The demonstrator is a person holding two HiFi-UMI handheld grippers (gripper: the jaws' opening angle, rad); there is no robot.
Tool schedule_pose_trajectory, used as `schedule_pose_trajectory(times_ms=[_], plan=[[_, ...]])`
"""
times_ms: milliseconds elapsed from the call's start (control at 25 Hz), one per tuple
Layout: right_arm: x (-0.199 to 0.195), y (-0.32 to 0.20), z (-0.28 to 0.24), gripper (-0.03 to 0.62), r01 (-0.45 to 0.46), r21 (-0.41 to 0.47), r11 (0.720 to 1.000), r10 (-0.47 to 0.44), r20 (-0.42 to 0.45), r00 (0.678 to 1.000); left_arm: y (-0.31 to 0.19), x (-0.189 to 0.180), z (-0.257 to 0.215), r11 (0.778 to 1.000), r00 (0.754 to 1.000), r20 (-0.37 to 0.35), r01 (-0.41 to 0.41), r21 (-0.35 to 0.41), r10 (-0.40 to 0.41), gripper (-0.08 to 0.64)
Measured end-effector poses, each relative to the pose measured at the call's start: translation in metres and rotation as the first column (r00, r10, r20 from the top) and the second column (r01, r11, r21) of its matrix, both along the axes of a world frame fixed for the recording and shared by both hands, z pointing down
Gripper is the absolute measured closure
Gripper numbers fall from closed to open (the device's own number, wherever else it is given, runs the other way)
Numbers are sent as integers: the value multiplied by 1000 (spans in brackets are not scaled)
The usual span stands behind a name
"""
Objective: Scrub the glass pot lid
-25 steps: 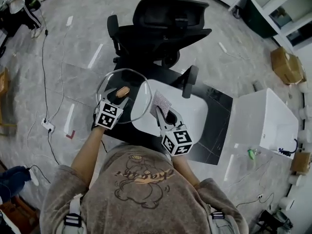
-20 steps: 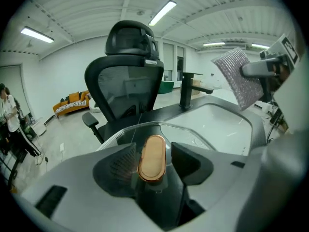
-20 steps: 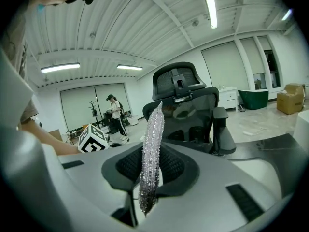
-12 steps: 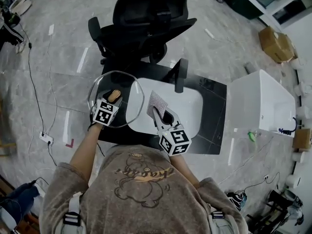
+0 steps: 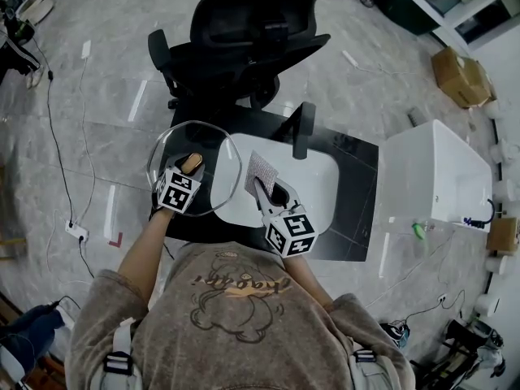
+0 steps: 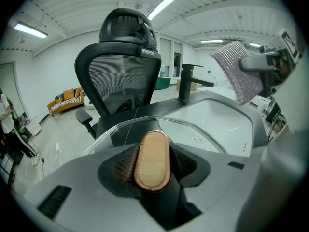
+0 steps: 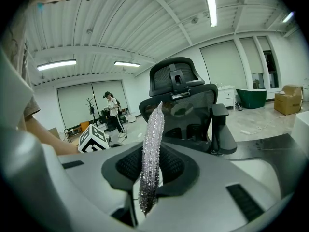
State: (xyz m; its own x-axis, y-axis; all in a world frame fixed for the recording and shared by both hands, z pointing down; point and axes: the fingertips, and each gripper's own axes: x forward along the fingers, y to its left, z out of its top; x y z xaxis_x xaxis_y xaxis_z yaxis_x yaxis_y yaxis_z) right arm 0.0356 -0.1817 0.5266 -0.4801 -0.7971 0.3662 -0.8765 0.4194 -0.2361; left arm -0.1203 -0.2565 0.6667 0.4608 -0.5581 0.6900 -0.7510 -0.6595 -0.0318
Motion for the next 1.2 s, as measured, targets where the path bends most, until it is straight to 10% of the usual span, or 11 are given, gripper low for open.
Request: schedule_pose_trajectory(times_ms=[560, 760, 920, 1120, 1200], plan=[[-1, -9, 4, 511, 29, 0, 1000, -29, -22, 999, 2, -13, -70, 997, 999, -12, 50, 64, -50, 377], [9, -12, -4, 511, 14, 21, 1000, -13, -26, 1000, -1, -18, -100, 990, 962, -234, 143, -18, -143, 377], [23, -16, -13, 511, -18, 40, 999, 19, -19, 1000, 0, -14, -129, 974, 824, -520, 170, -152, -225, 377], [18, -17, -29, 511, 7, 66, 998, -9, 27, 1000, 10, 1, -162, 939, 493, -807, 65, -338, -325, 377], [8, -16, -41, 511, 44, 87, 995, -48, 49, 998, 16, 8, -170, 937, 436, -839, 34, -346, -326, 377]])
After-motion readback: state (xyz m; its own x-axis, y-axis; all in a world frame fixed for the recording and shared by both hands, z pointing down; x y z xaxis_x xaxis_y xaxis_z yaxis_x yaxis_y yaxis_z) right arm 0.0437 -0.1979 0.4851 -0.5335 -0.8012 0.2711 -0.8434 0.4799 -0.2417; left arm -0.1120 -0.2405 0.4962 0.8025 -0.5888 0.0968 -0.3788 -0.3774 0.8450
